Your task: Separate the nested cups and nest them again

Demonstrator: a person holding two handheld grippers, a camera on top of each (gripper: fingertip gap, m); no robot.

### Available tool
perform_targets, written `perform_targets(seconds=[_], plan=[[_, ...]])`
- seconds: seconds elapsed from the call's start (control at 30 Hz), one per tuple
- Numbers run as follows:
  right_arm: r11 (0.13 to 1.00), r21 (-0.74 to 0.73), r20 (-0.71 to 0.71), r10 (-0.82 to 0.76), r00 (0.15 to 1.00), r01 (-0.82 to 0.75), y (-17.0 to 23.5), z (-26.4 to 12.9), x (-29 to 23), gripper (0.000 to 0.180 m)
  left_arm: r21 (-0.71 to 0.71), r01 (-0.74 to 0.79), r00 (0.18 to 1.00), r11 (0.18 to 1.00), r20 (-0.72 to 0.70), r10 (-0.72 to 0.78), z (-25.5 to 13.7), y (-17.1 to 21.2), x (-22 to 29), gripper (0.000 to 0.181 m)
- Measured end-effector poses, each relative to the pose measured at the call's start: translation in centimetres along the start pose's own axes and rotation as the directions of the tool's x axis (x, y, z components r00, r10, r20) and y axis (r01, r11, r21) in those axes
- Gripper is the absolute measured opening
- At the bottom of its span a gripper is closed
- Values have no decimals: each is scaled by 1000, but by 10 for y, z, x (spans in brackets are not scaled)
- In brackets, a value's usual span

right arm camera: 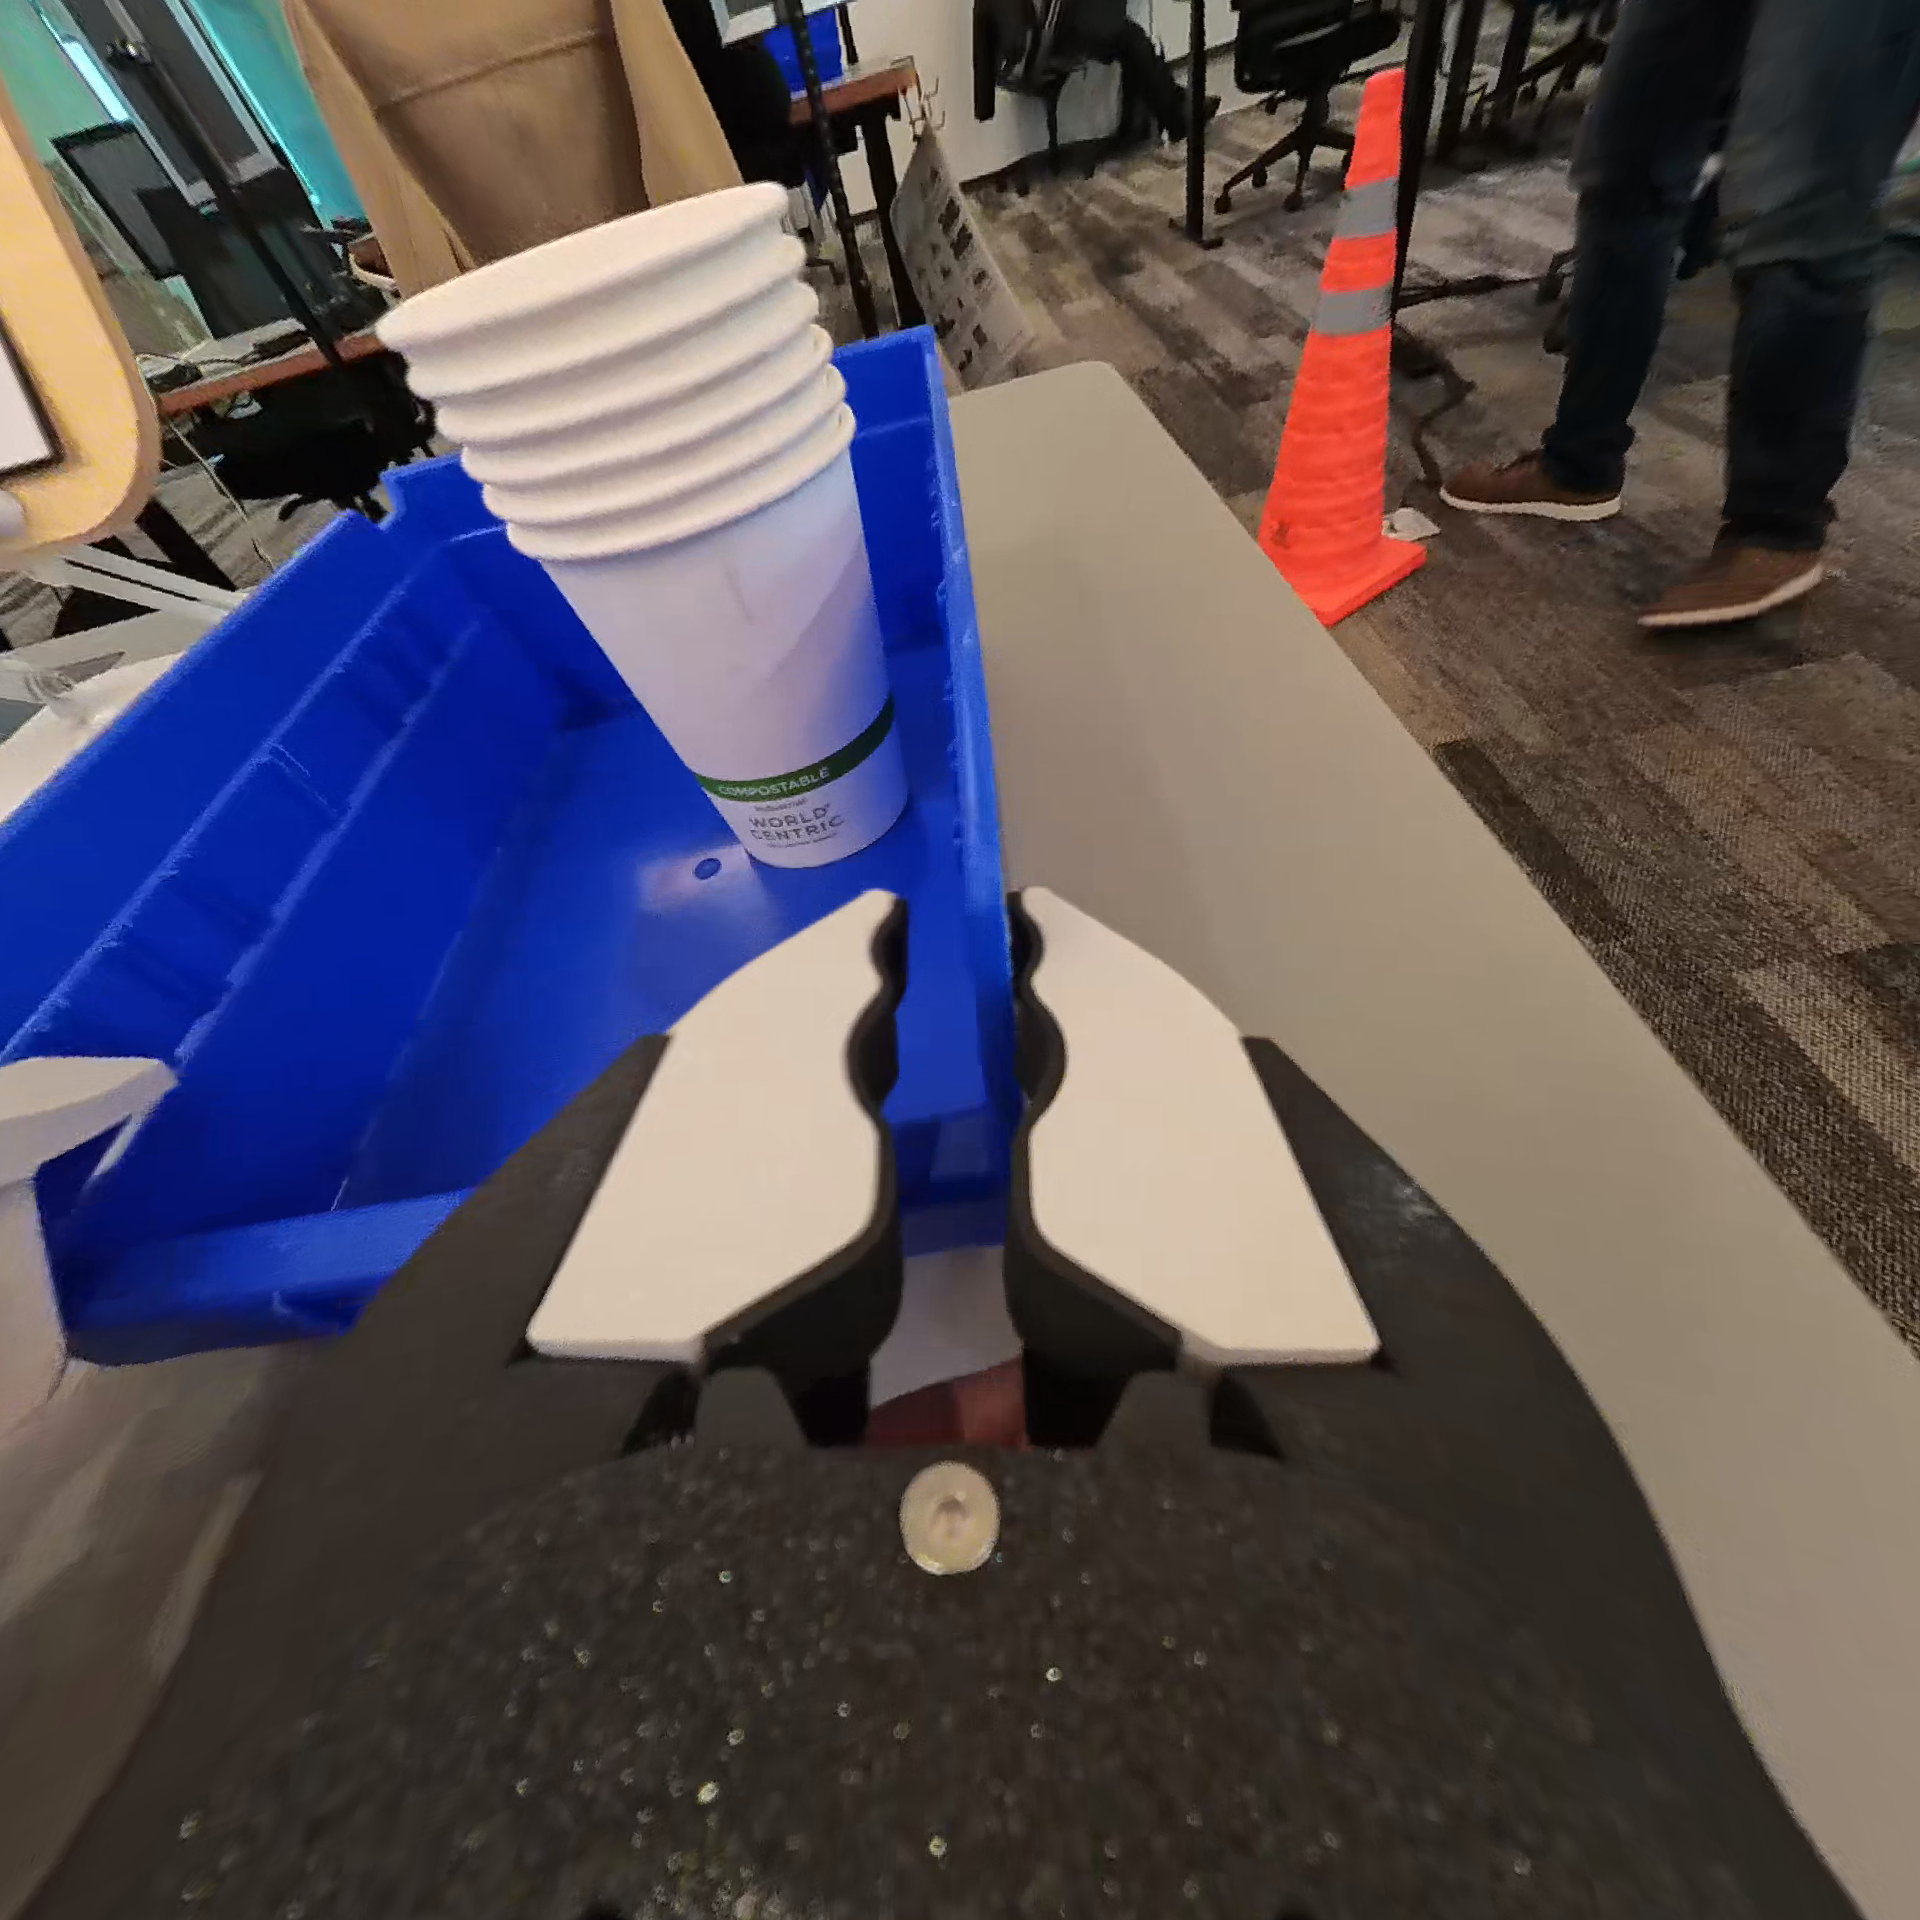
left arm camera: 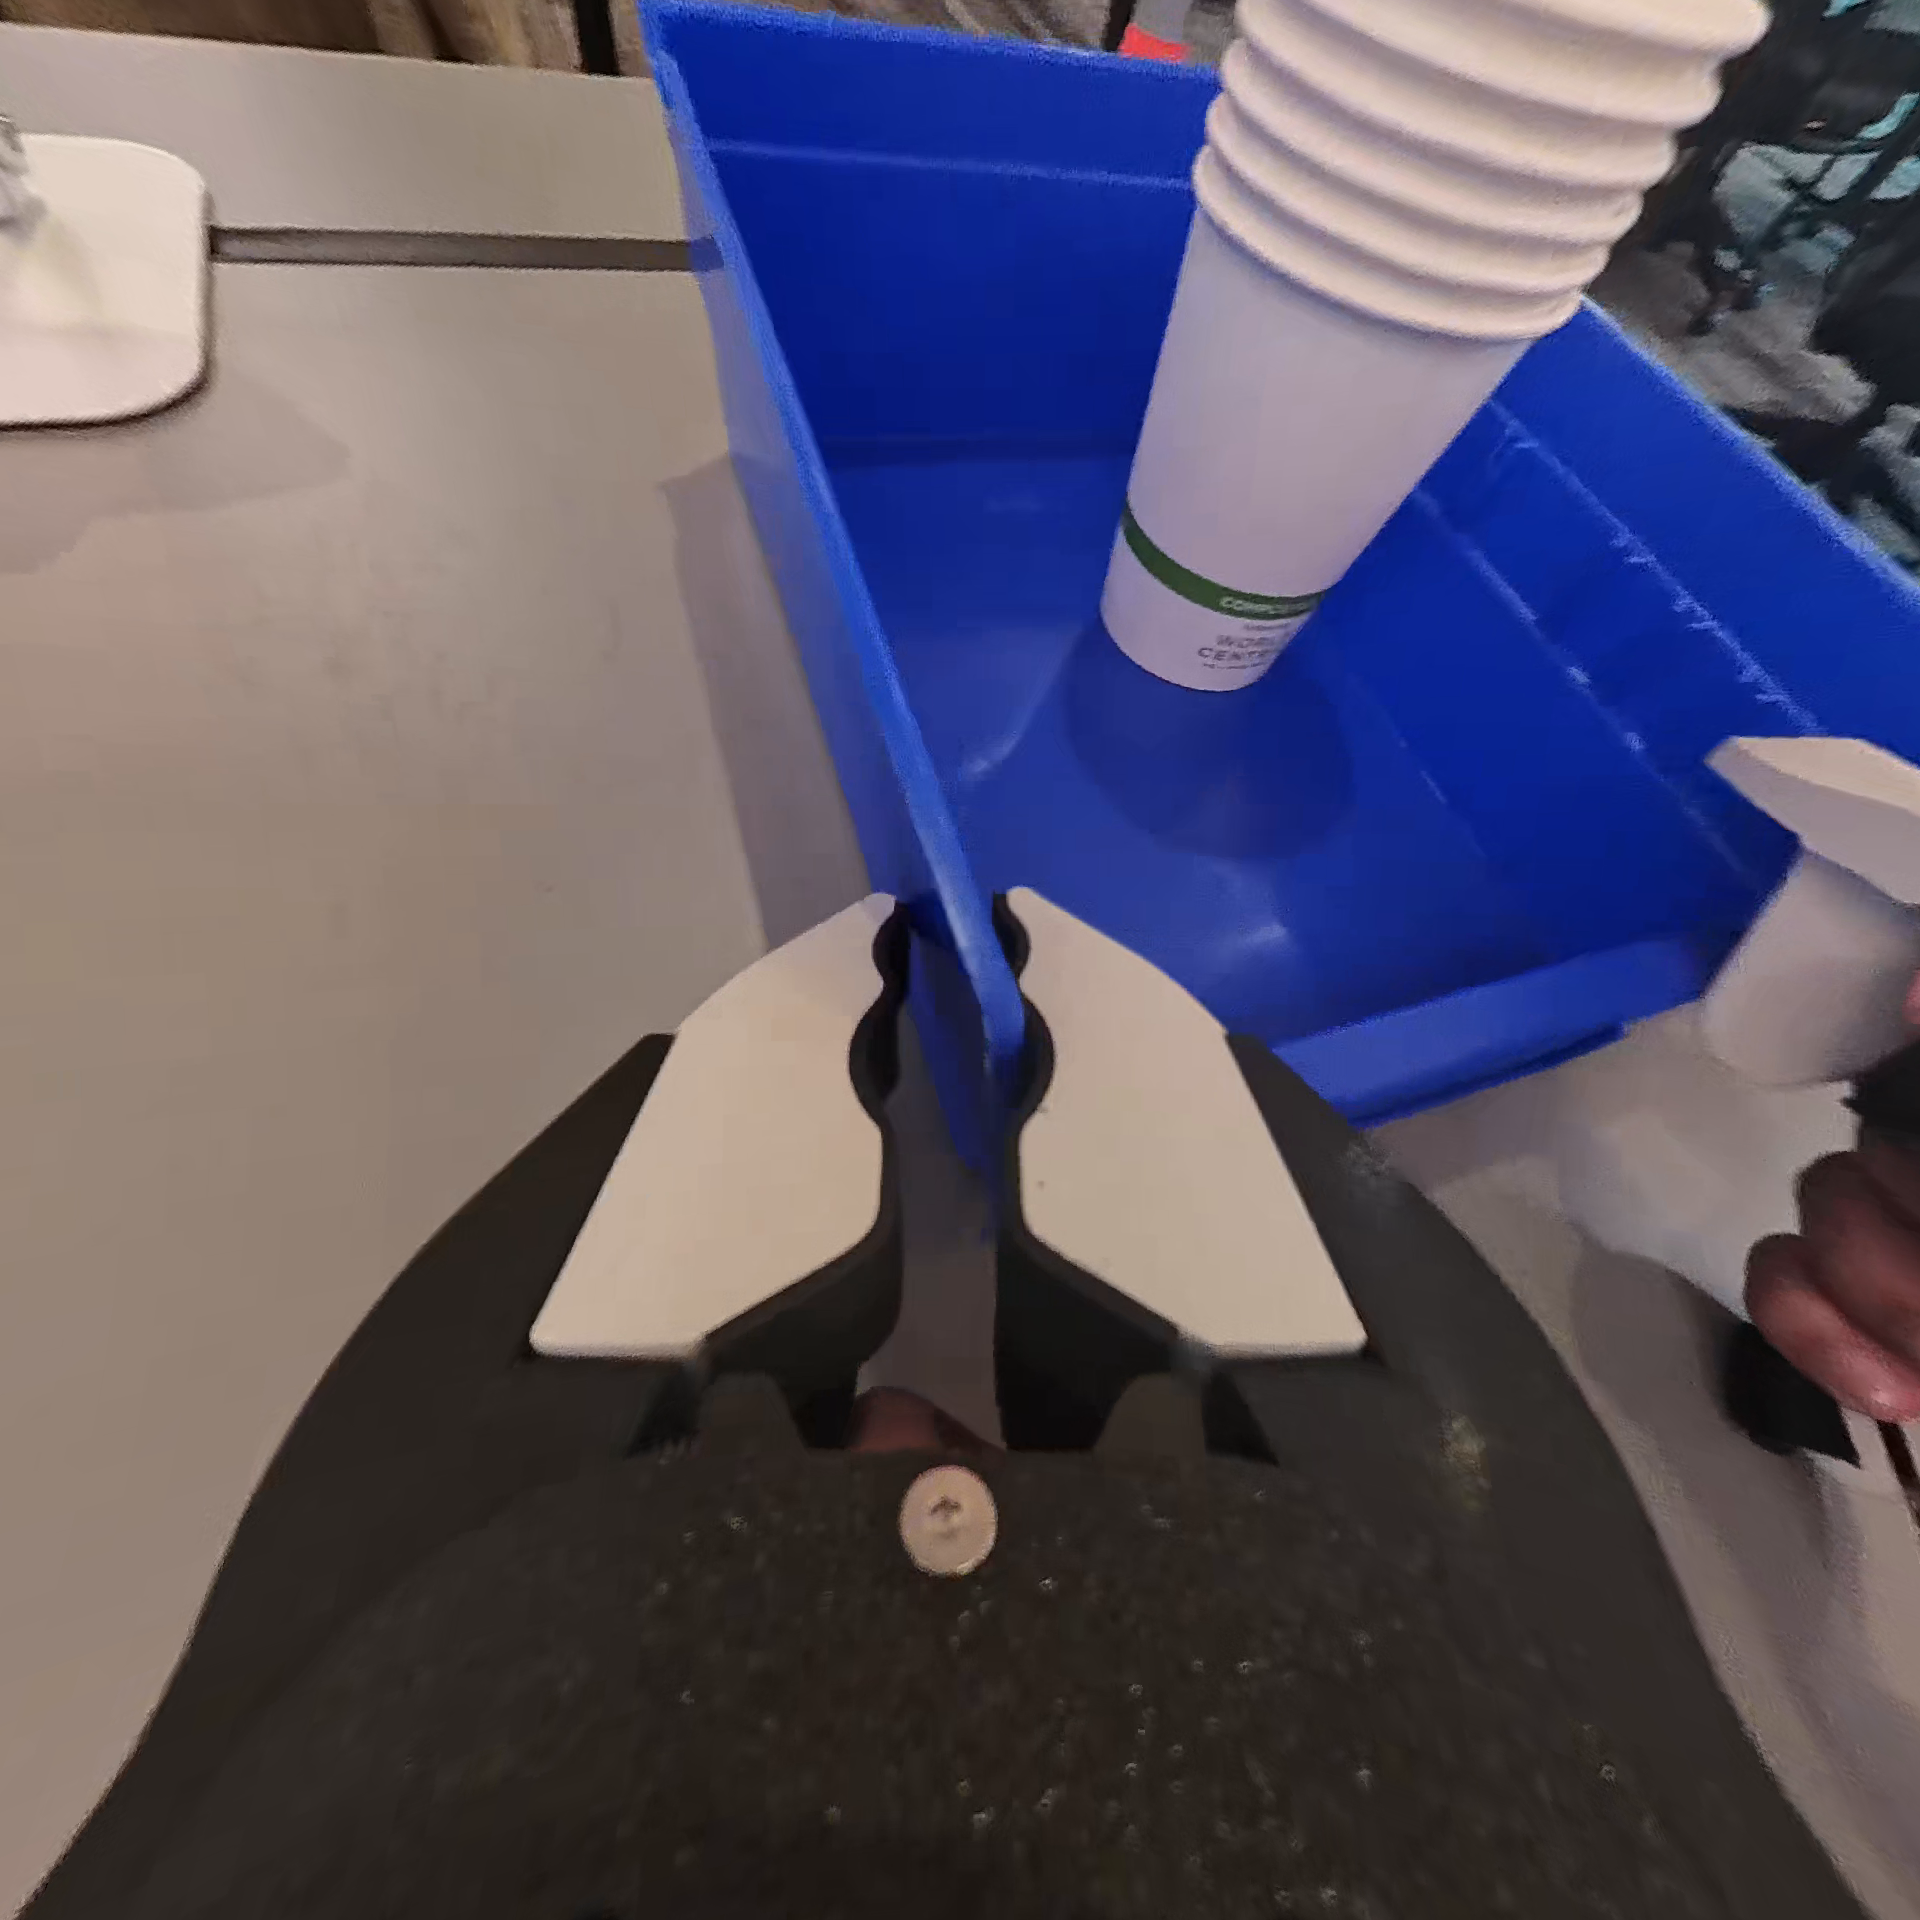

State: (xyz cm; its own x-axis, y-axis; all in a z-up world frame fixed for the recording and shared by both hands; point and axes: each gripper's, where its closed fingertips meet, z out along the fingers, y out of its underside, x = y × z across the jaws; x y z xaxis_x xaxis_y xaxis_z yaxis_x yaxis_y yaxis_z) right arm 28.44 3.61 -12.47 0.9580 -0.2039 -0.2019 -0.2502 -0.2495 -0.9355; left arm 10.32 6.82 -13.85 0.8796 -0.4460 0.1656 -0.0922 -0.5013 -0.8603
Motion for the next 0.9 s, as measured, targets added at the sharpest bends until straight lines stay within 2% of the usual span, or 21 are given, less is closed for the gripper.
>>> perform_targets(seconds=[0.03, 0.07, 0.27, 0.4, 0.57, 0.73, 0.9], plan=[[1000, 4, -5, 6, 1000, -6, 0, -2, 0, 6, 4, -15, 999, 1000, 32, 15, -1, -1, -4, 11], [1000, 3, 1, 12, 1000, -12, 1, -3, -1, 4, 6, -30, 998, 1000, 55, 30, -2, -2, -7, 9], [1000, 27, -67, 0, 998, 2, 8, -20, -20, 3, 17, -80, 991, 997, 105, 78, -13, -2, -26, 3], [998, 56, -63, 24, 998, -21, 16, -36, -51, 3, 26, -98, 989, 995, 117, 94, -35, -2, -49, 3], [996, 74, 9, 40, 999, -40, 32, -52, -121, 3, 46, -132, 978, 990, 167, 123, -83, -10, -103, 3], [999, 32, 108, -41, 993, 38, 48, -46, -211, 4, 27, -78, 966, 997, 248, 69, -123, -4, -188, 2], [993, -6, 208, -116, 971, 120, 65, -46, -281, 4, 23, -16, 954, 1000, 301, 8, -161, 13, -252, 3]])
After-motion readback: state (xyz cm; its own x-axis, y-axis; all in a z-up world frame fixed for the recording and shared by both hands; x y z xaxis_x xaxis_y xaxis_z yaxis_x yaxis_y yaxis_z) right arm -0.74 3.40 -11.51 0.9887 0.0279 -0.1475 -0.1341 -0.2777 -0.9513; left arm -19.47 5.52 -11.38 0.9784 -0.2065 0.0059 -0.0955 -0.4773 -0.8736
